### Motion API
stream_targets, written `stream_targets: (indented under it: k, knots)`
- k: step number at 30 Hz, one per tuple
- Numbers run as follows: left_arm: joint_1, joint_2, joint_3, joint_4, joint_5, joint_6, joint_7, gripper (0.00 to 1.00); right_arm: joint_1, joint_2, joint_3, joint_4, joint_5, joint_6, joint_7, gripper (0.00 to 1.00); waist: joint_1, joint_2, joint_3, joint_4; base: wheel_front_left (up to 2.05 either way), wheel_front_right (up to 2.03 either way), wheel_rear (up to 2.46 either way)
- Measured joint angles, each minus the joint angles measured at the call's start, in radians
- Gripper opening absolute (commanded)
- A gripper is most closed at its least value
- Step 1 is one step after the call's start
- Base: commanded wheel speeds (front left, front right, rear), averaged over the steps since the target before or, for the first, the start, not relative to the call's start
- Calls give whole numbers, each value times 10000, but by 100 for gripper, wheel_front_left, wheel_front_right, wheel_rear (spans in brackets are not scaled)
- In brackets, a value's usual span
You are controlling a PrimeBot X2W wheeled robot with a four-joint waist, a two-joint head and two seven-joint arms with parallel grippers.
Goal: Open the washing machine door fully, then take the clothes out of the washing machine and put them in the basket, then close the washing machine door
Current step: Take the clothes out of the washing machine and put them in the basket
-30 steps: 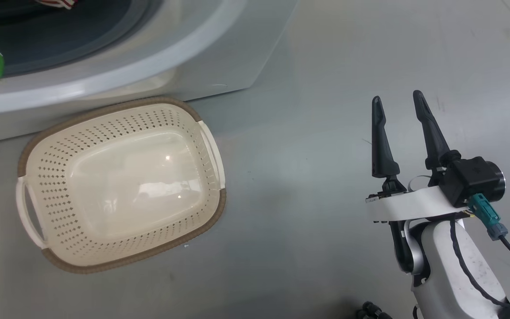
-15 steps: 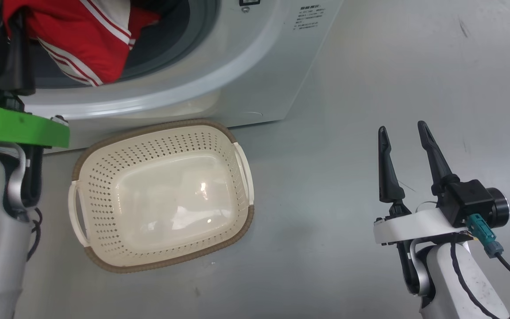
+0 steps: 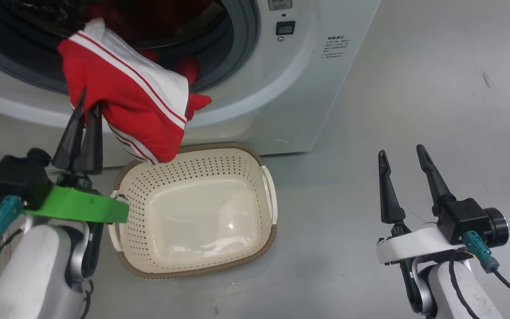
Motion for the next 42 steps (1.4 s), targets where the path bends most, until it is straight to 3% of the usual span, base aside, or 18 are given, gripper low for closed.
stream_targets:
  k: [9, 17, 33, 42]
  knots:
    - [1632, -238, -713, -13, -21, 188, 134, 0, 377, 8, 107, -10, 0, 155, 0, 100, 0, 0, -533, 309, 0, 0, 0]
    - [2047, -326, -767, 362, -127, 307, 357, 0, 376, 42, 355, -161, 0, 247, 0, 100, 0, 0, -361, 46, 0, 0, 0]
    - [1034, -420, -125, 1862, -347, 623, 562, 0, 170, 130, 673, -665, 2, 247, 0, 100, 0, 0, 798, -755, 0, 0, 0]
    - [31, -132, 228, 3597, -673, 627, 1262, 0, -323, 178, 999, -815, 6, 328, 0, 100, 0, 0, 1740, -1355, 0, 0, 0]
